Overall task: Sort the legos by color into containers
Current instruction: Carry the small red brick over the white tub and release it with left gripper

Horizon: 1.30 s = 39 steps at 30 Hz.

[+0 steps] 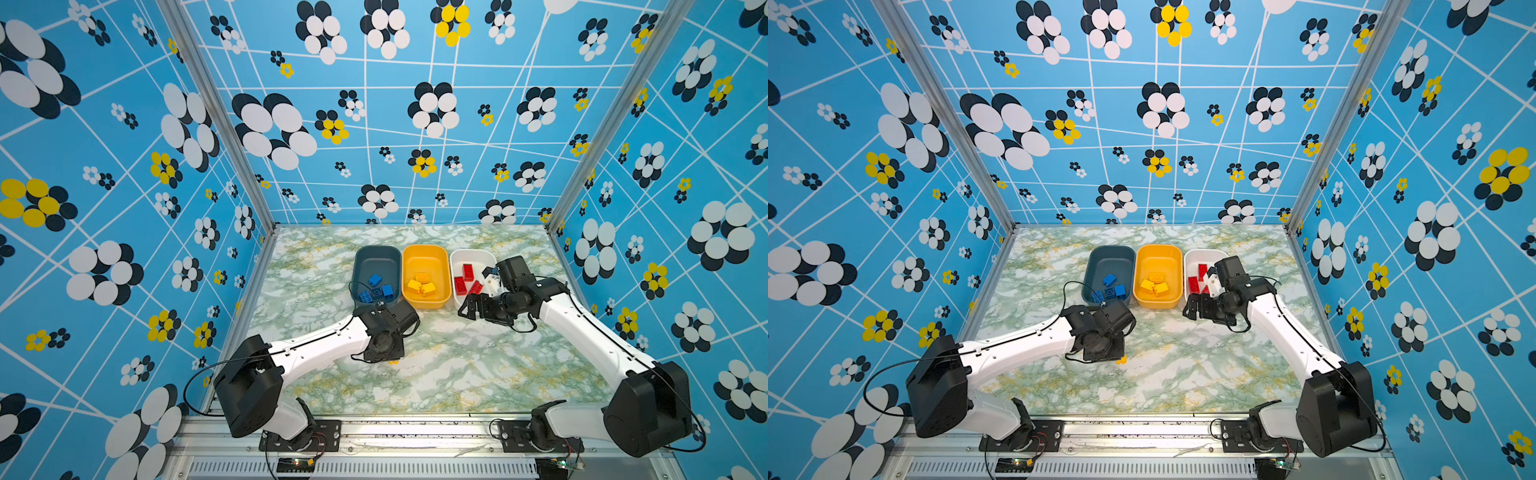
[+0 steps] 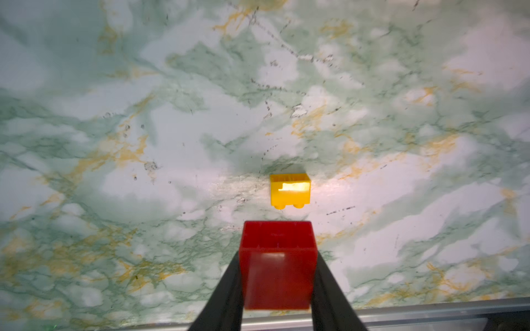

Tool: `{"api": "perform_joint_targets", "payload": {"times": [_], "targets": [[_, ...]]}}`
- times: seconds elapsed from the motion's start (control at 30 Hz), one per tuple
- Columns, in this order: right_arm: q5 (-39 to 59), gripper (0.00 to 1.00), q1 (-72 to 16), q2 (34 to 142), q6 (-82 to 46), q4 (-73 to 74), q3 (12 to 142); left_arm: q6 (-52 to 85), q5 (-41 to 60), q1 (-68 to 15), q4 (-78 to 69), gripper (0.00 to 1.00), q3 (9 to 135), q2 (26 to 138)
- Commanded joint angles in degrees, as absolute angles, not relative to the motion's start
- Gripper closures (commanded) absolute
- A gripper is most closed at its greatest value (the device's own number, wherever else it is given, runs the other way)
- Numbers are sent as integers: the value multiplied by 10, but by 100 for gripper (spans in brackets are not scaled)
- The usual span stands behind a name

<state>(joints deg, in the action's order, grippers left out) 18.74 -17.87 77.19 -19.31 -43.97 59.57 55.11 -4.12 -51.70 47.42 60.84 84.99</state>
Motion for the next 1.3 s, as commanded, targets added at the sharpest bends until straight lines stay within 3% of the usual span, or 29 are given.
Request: {"api": "perform_joint_targets", "payload": {"times": [0.0, 0.73, 1.27], "targets": [[187, 2, -183, 760, -204, -452, 579, 505, -61, -504, 504, 73, 655, 859], [143, 2, -168, 678, -274, -495, 528, 325, 27, -465, 480, 74, 996, 1094], [123, 1, -152, 616, -300, -503, 479, 271, 98, -457, 555, 74, 1348, 1335]]}}
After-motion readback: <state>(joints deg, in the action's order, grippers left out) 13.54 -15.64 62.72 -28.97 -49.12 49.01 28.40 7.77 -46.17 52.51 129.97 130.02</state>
